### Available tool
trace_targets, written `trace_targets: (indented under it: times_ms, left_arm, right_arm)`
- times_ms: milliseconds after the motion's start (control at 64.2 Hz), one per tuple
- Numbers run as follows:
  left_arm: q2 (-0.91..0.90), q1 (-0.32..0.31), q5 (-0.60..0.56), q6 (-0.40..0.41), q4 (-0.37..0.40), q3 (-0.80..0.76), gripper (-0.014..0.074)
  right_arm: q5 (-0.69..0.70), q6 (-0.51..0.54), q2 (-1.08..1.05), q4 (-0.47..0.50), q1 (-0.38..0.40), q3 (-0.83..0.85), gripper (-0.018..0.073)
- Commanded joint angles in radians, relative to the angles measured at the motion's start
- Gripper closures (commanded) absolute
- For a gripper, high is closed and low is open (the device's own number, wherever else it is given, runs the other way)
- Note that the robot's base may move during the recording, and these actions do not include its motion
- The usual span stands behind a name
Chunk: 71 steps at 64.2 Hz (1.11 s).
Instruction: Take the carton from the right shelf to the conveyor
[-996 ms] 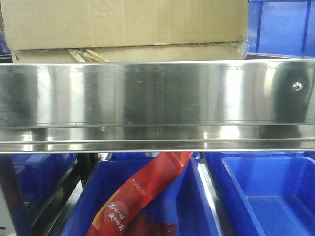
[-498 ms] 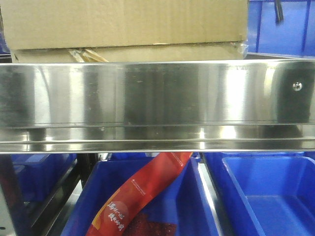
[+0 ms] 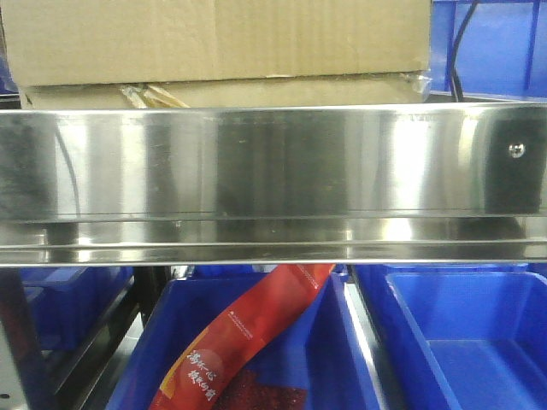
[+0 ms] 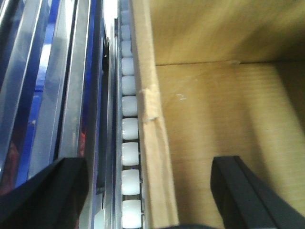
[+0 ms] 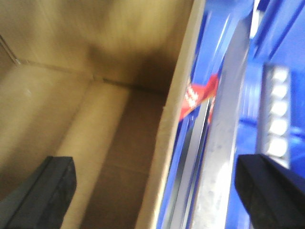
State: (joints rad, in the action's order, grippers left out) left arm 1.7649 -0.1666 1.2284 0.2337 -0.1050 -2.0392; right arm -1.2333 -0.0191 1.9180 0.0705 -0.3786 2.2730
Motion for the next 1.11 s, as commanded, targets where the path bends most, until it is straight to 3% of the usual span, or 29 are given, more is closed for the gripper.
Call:
trace_targets:
  times_ms: [0,233,327,389,545,607,669,1089]
  left_arm:
    - [0.007,0.003,-0.007,0.005,0.007,-0.006,0.0162]
    - [0.014,0.003,-0.007,0.005,0.007,-0.006,0.0163]
    - [0.014,0.003,-0.007,0.005,0.007,-0.006,0.0193]
    - [0.014,0.003,-0.007,0.005,0.007,-0.006,0.0248]
    - [0.014,0.003,-0.007,0.005,0.007,-0.006,0.0524]
    - [0.014,0.003,-0.007,0.005,0.007,-0.006,0.064]
    - [0.014,0.003,-0.007,0.005,0.007,-0.006,0.0602]
    - [-0.073,0.001,-0.007,0.005,0.009,-0.081,0.0616]
  right_arm:
    - [0.012,-0.001,0.01,-0.014,-0.001,0.011,0.0]
    - [0.012,-0.001,0.015,-0.014,-0.001,0.011,0.0036]
    - [0.012,-0.001,0.016,-0.014,-0.001,0.011,0.017]
    - [0.012,-0.001,0.016,-0.014,-0.001,0.011,0.0311]
    - [0.012,-0.001,0.016,-0.014,-0.001,0.011,0.0651]
    - [0.012,-0.003,0.016,-0.014,-0.001,0.011,0.0624]
    - [0.012,-0.006,0.016,-0.014,-0.001,0.011,0.0627]
    - [0.012,-0.036,-0.096,-0.014,-0.001,0.011,0.0627]
